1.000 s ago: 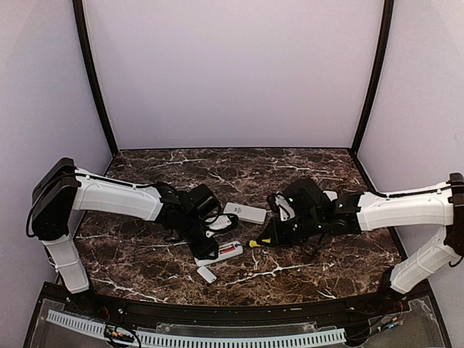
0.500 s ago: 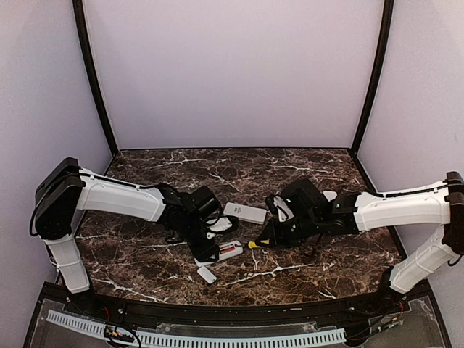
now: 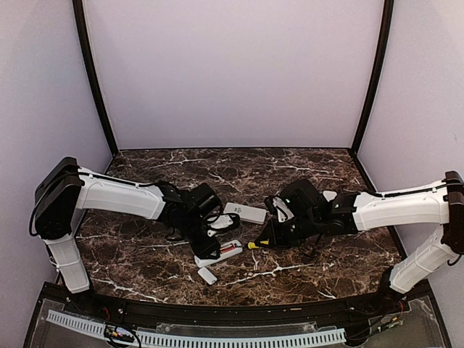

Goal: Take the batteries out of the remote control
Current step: Remove the battery from the remote control without the battery cover.

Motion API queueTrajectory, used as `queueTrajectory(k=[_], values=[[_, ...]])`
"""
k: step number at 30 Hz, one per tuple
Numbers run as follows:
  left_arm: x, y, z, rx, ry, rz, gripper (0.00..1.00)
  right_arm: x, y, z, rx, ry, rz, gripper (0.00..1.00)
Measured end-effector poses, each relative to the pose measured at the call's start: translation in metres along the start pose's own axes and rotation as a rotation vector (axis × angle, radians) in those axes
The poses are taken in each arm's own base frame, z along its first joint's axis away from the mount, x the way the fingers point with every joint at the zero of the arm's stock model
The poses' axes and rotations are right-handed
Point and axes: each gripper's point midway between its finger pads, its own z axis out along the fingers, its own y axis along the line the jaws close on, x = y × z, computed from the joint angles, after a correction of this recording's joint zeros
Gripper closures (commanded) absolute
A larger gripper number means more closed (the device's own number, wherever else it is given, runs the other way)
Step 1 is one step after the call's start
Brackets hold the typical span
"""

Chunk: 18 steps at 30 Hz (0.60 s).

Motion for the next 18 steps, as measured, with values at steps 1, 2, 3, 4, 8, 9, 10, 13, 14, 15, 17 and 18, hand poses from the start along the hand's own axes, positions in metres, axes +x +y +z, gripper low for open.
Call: queueTrajectory(k=[1, 2, 3, 4, 8, 9, 10, 13, 14, 15, 17, 18], values=[[-0.0004, -0.0005, -0.0001, 0.002, -0.001, 0.000, 0.60, 0.0001, 0.0001, 0.0000, -0.001, 0.001, 0.000, 1.00], [-0.0008, -0.0006, -0.0003, 0.004, -0.002, 0.001, 0.60, 0.0001, 0.0003, 0.0000, -0.002, 0.001, 0.001, 1.00], [-0.0012, -0.0008, -0.0005, 0.005, -0.003, 0.001, 0.60, 0.0000, 0.0005, 0.0001, -0.003, 0.001, 0.002, 1.00], [-0.0019, -0.0010, -0.0007, 0.006, -0.005, 0.001, 0.60, -0.0001, 0.0008, 0.0004, -0.004, 0.001, 0.003, 1.00], [-0.0037, -0.0011, -0.0010, 0.007, -0.008, 0.002, 0.60, -0.0001, 0.0016, 0.0011, -0.009, 0.001, 0.004, 1.00], [-0.0036, -0.0012, -0.0009, 0.007, -0.007, 0.002, 0.58, 0.0000, 0.0017, 0.0012, -0.011, 0.001, 0.006, 1.00], [-0.0035, -0.0013, -0.0007, 0.009, -0.007, 0.002, 0.58, 0.0002, 0.0017, 0.0014, -0.012, 0.001, 0.007, 1.00], [-0.0028, -0.0019, 0.0006, 0.012, -0.003, 0.002, 0.54, 0.0004, 0.0017, 0.0019, -0.016, 0.001, 0.016, 1.00], [-0.0020, -0.0023, 0.0017, 0.014, 0.001, 0.002, 0.53, 0.0007, 0.0018, 0.0020, -0.018, 0.001, 0.019, 1.00], [-0.0013, -0.0023, 0.0028, 0.015, 0.004, 0.002, 0.53, 0.0005, 0.0021, 0.0023, -0.019, 0.000, 0.021, 1.00], [-0.0001, -0.0027, 0.0047, 0.017, 0.010, 0.002, 0.53, 0.0000, 0.0024, 0.0028, -0.023, -0.002, 0.023, 1.00], [0.0000, -0.0033, 0.0050, 0.017, 0.011, 0.003, 0.55, 0.0000, 0.0024, 0.0030, -0.023, -0.002, 0.024, 1.00]])
